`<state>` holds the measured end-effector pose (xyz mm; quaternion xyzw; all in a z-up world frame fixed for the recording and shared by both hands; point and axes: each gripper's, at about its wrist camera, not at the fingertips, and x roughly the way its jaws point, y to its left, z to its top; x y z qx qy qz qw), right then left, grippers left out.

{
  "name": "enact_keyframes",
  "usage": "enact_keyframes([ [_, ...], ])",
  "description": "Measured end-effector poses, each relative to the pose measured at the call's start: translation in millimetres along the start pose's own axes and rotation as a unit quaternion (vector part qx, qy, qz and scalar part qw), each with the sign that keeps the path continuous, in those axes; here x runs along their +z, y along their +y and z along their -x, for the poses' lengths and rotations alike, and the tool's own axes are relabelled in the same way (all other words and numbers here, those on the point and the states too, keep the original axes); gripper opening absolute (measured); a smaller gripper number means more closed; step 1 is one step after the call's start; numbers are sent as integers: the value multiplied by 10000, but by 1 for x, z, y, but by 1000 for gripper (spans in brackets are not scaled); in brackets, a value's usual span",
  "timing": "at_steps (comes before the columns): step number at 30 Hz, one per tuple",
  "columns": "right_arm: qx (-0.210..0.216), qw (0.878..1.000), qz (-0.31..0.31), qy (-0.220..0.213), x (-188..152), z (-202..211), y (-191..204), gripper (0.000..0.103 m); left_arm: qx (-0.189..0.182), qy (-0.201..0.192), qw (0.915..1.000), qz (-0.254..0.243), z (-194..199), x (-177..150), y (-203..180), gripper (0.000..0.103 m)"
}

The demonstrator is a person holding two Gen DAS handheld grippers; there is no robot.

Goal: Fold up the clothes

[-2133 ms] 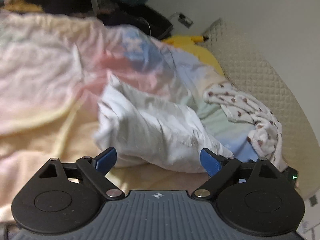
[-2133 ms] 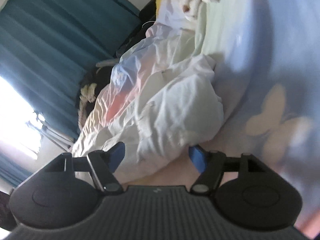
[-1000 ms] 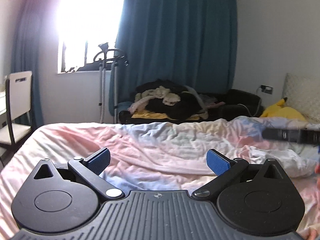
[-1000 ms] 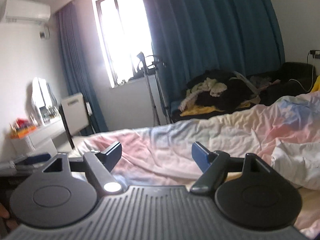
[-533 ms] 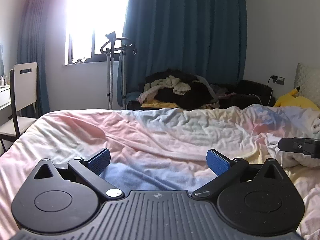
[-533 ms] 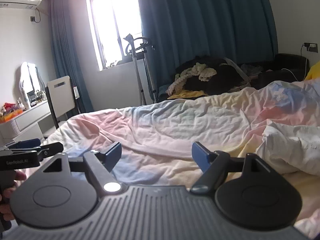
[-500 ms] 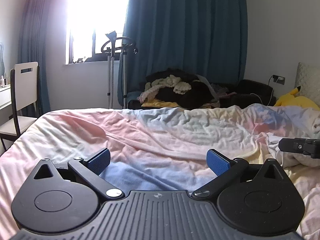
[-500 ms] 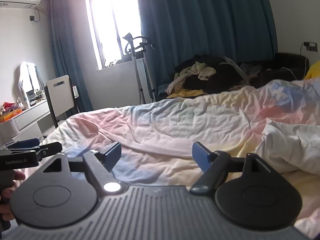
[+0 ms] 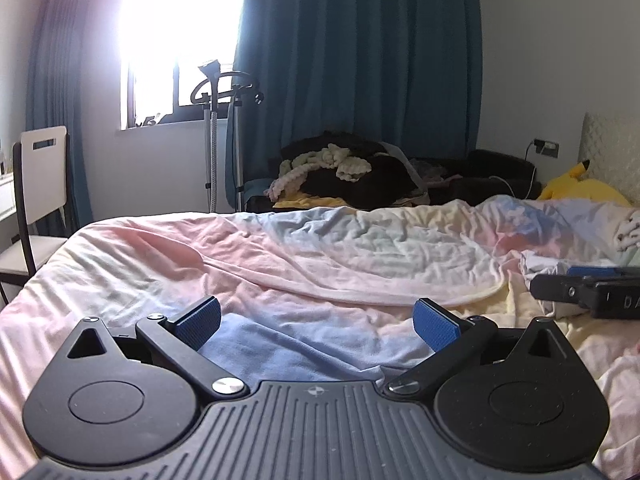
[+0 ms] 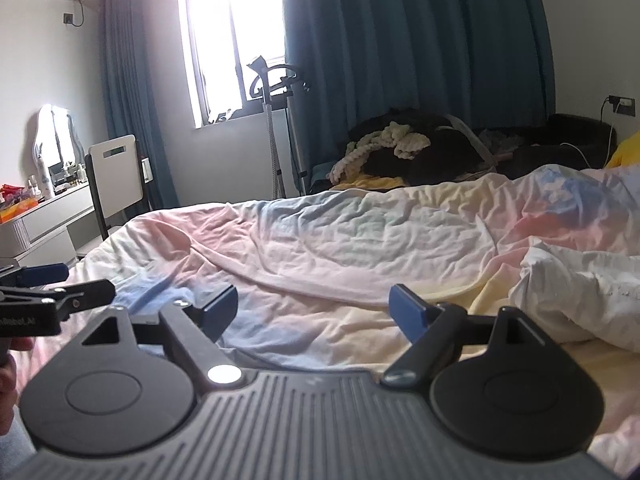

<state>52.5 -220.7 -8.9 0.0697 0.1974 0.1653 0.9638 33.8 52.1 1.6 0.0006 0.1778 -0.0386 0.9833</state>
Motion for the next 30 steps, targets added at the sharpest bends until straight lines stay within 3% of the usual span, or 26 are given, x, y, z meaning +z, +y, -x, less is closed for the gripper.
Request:
enact_keyframes([
  [9, -141, 9999, -34, -33, -2, 1, 1, 91, 1, -16, 9998, 194, 0, 3, 10, 103],
  [12, -167, 9998, -53, -41, -3, 1, 0, 103, -15, -5, 9998, 187, 0, 3, 10, 103],
  [30, -191, 9998, 4, 24, -5, -4, 1, 103, 34, 58, 9997, 217, 1, 1, 9, 103],
])
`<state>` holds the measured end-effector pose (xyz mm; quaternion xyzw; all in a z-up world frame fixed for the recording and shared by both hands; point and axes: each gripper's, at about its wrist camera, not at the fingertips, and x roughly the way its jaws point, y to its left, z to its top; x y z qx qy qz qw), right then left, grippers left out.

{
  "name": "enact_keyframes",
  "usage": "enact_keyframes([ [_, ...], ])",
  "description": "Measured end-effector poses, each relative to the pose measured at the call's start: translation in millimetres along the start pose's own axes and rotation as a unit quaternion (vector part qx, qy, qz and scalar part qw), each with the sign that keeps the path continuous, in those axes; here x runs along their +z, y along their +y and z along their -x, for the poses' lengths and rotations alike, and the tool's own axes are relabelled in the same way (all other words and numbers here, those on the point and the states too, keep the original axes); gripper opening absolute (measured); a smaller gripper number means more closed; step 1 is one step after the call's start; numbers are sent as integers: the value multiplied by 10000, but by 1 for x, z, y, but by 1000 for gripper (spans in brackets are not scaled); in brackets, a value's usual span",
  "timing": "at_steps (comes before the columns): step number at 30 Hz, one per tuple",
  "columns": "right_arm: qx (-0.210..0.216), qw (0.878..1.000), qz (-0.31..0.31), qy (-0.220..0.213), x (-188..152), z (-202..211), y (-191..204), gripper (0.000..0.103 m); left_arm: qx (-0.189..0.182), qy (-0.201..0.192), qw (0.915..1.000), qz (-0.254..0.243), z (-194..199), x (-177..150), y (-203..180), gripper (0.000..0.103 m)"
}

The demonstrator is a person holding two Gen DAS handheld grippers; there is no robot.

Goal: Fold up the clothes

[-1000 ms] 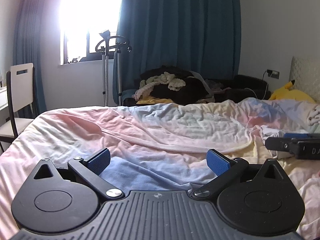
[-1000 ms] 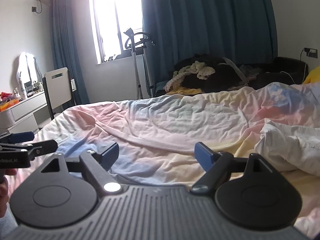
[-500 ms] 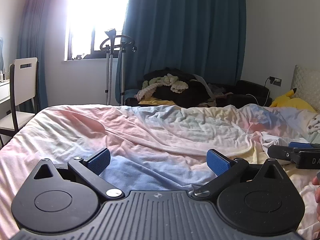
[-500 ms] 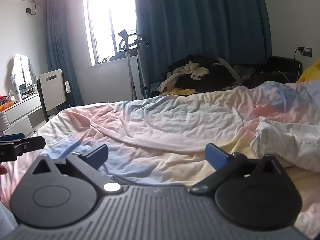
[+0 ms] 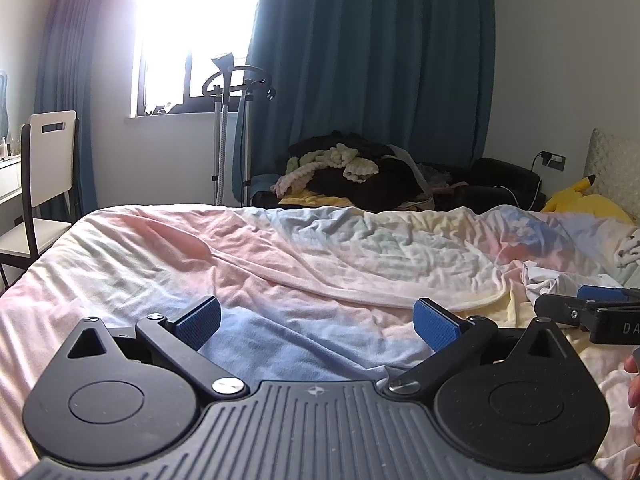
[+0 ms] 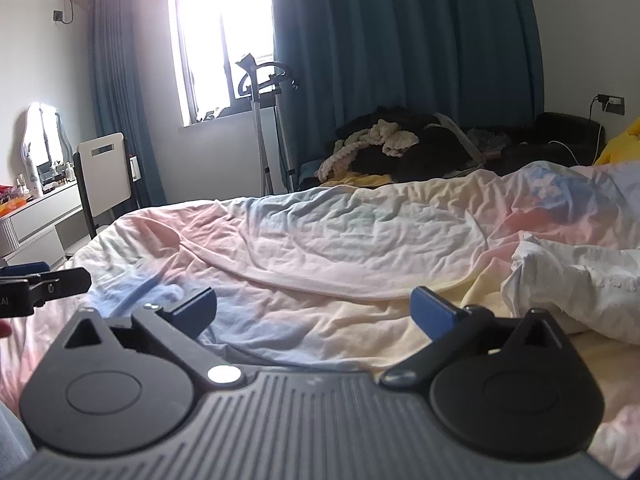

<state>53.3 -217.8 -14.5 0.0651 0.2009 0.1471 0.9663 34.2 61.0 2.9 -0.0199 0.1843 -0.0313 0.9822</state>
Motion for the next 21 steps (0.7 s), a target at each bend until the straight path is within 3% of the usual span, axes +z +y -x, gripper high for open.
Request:
enact_keyframes([
  [21, -183, 9997, 133, 40, -2, 1, 1, 103, 111, 59, 9999, -15, -6, -2, -1, 103],
])
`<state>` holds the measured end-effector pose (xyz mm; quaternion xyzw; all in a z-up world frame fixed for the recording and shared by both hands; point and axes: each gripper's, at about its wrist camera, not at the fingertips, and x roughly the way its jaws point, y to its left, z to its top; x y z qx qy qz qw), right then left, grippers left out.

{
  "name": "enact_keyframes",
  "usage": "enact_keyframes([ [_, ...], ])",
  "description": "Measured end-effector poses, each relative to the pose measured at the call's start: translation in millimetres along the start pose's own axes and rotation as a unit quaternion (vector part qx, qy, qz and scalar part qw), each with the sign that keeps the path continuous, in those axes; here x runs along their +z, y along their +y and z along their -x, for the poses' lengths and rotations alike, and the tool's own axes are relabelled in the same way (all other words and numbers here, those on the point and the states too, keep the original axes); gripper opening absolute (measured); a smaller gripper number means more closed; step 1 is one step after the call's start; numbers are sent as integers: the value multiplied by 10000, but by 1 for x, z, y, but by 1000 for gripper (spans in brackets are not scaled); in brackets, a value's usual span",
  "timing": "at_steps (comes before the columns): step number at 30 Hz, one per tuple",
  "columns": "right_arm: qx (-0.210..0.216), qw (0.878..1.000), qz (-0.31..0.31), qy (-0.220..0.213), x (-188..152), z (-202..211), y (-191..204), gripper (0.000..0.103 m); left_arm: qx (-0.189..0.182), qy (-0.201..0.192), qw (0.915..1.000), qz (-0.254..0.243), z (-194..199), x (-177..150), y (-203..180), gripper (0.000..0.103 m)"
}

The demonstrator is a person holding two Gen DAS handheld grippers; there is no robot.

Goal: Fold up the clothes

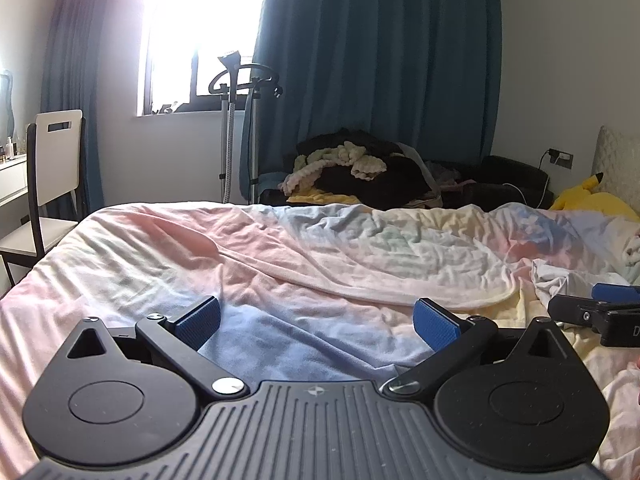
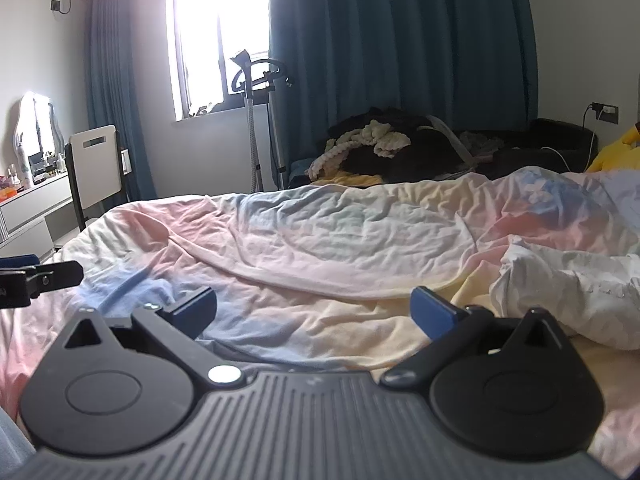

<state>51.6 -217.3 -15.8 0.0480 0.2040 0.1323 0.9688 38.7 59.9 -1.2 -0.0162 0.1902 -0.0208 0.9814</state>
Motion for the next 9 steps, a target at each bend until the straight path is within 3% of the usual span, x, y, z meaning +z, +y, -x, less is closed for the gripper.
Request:
enact_keyframes([
  [9, 29, 10000, 7, 21, 0, -1, -2, 103, 6, 108, 9999, -82, -5, -3, -4, 103],
])
